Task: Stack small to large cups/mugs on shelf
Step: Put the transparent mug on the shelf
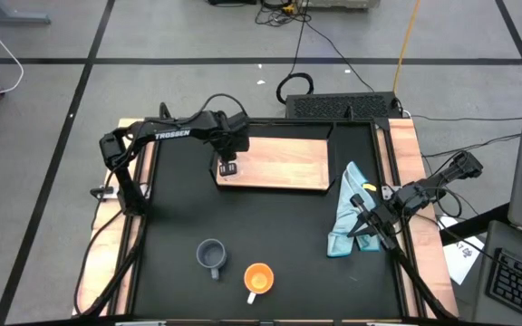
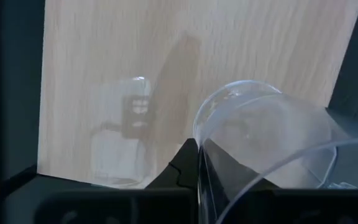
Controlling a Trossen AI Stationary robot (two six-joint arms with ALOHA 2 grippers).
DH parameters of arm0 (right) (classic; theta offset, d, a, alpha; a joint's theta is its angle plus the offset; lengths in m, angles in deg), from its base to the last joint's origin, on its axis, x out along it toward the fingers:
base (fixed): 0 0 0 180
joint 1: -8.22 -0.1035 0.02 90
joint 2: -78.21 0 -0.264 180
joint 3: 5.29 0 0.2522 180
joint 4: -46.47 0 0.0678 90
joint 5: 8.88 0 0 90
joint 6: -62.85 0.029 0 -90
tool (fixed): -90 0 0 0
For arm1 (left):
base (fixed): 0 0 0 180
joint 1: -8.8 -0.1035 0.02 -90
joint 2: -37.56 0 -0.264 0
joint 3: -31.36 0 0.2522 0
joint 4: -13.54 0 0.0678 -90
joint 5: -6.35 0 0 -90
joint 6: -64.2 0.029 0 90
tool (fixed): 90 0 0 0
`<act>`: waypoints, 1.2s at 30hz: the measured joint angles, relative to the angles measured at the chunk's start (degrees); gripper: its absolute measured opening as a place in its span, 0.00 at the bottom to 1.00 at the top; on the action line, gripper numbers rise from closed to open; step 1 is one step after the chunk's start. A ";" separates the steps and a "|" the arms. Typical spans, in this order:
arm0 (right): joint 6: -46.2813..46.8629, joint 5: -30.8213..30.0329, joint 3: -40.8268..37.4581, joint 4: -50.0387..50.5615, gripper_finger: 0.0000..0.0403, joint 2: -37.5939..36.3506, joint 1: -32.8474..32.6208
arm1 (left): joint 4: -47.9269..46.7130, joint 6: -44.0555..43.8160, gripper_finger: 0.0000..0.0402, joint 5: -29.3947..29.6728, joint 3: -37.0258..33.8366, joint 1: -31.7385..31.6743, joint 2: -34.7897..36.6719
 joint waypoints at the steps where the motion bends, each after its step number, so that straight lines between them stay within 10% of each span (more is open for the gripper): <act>1: -0.09 -0.02 0.00 0.00 0.00 0.00 0.01 | -0.12 -0.03 0.01 0.04 0.00 0.00 0.00; 36: -1.14 -0.22 -0.01 0.01 0.00 0.00 0.01 | -1.74 4.43 0.09 1.03 0.28 2.14 -4.58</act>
